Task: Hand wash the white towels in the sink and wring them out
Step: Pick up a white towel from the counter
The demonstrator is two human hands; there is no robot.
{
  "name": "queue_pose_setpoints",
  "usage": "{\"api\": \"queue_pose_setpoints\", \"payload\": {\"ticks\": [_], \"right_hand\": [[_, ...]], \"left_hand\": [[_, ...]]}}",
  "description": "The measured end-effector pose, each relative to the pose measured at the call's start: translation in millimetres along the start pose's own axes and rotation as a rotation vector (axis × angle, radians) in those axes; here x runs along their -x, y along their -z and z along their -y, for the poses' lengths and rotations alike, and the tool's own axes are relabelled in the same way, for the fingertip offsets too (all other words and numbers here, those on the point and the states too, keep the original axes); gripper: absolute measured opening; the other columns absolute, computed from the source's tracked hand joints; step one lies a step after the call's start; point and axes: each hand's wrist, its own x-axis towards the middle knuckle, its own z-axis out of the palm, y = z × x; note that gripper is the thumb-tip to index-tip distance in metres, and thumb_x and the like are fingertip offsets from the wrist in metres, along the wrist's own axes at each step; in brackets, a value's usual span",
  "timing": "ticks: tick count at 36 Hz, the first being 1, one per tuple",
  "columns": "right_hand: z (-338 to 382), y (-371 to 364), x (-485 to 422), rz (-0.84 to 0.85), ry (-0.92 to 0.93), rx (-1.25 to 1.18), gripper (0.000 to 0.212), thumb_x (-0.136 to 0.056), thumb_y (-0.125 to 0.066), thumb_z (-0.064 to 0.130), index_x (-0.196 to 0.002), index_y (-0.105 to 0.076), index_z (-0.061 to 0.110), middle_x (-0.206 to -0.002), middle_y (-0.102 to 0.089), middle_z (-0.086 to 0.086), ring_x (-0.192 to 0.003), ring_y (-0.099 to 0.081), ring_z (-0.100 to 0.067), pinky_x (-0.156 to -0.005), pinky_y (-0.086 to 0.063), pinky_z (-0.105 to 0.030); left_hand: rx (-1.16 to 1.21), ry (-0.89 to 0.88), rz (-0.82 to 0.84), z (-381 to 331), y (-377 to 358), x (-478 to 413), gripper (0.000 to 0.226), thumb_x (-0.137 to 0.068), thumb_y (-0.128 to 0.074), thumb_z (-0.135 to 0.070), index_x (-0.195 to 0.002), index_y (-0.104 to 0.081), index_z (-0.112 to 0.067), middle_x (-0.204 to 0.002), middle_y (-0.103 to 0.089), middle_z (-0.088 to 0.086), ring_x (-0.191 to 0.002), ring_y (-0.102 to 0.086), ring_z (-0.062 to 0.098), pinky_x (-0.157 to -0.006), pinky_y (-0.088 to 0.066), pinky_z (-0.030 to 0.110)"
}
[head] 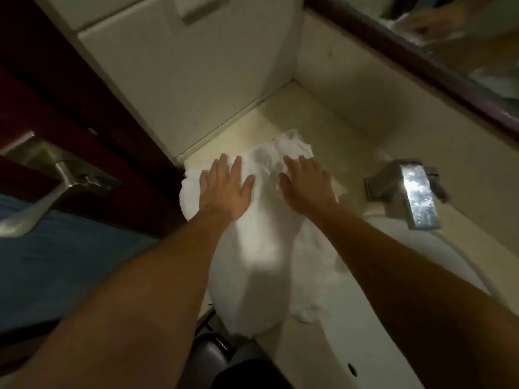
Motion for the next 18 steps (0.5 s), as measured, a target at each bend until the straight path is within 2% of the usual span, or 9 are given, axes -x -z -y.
{"api": "queue_pose_setpoints", "payload": {"ticks": [5, 10, 15, 18], "right_hand": [[11.1, -9.6, -33.1, -0.019, 0.026, -0.038, 0.053, -0.112, -0.036, 0.046, -0.160, -0.040, 0.024, -0.158, -0.048, -0.012, -0.146, -0.044, -0.035, -0.121, -0.032, -0.055], [21.1, -23.4, -47.3, -0.072, -0.027, -0.024, 0.050, -0.110, -0.041, 0.052, -0.149, -0.051, 0.023, -0.154, -0.046, -0.015, -0.143, -0.040, -0.038, -0.120, -0.032, -0.053], [23.1, -31.6, -47.0, -0.170, -0.029, -0.129, 0.034, -0.110, -0.053, 0.040, -0.133, -0.069, 0.021, -0.148, -0.050, -0.014, -0.141, -0.040, -0.035, -0.117, -0.031, -0.047], [20.9, -32.3, -42.3, -0.203, -0.023, -0.207, 0.028, -0.110, -0.056, 0.033, -0.127, -0.072, 0.018, -0.144, -0.053, -0.012, -0.139, -0.041, -0.032, -0.115, -0.030, -0.043]], "left_hand": [[0.033, 0.014, -0.024, 19.2, -6.0, -17.8, 0.067, -0.111, -0.020, -0.055, -0.169, -0.018, -0.022, -0.174, -0.019, 0.013, -0.160, -0.016, 0.030, -0.130, -0.011, 0.048], [-0.024, -0.024, -0.098, 28.0, -19.5, -21.6, 0.071, -0.107, -0.014, -0.056, -0.164, -0.034, -0.020, -0.165, -0.035, 0.013, -0.153, -0.029, 0.031, -0.124, -0.020, 0.048], [0.004, -0.025, -0.142, 29.1, -27.0, -21.0, 0.071, -0.105, -0.012, -0.053, -0.161, -0.041, -0.021, -0.164, -0.039, 0.012, -0.150, -0.034, 0.030, -0.123, -0.022, 0.048], [0.042, -0.019, -0.155, 28.6, -28.5, -19.9, 0.074, -0.104, -0.010, -0.054, -0.159, -0.045, -0.021, -0.164, -0.041, 0.012, -0.149, -0.036, 0.031, -0.123, -0.023, 0.048]]}}
